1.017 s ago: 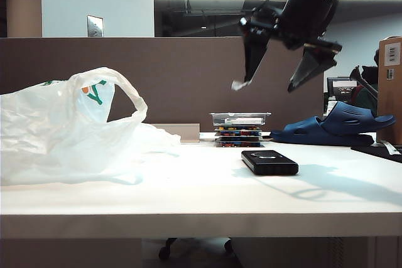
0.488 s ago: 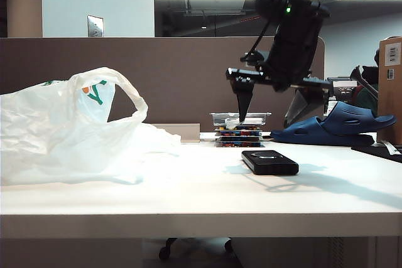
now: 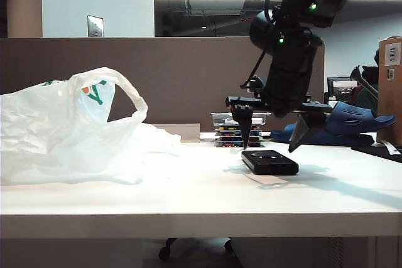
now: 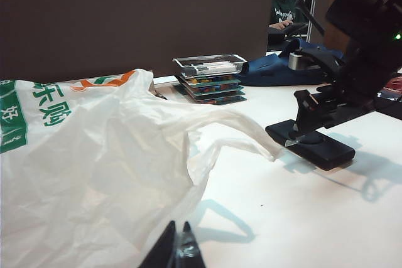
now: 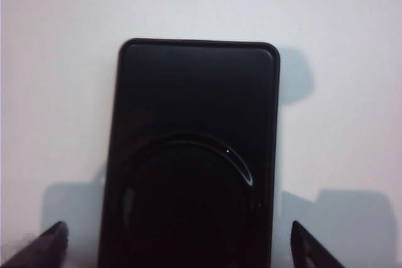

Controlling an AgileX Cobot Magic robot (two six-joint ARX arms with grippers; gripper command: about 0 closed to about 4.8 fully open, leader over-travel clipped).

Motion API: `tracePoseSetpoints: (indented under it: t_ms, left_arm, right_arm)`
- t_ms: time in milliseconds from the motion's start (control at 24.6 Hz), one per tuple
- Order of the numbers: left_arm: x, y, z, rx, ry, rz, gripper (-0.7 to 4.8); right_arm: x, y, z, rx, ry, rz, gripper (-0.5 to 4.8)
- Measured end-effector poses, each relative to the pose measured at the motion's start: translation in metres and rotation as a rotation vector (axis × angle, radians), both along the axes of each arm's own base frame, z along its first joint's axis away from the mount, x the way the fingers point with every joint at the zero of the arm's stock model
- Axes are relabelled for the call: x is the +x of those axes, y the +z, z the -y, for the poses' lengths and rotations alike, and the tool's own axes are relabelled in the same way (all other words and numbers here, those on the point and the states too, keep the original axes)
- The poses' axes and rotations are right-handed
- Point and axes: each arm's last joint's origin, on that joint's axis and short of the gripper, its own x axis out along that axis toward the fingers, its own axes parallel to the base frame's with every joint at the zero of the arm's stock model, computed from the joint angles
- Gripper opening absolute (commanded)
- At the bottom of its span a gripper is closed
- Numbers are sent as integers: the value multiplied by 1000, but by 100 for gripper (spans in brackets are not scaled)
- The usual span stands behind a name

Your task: Put the power bank into the bag.

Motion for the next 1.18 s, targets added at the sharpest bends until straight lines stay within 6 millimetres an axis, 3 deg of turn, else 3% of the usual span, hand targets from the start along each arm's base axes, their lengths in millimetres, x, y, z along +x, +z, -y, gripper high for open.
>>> tracePoseSetpoints:
  t_ms: [1180]
  left_arm:
    - [0,0,0,0,0,0,-6]
  right_arm:
    - [9,-26,-10,-13,-41,4,479]
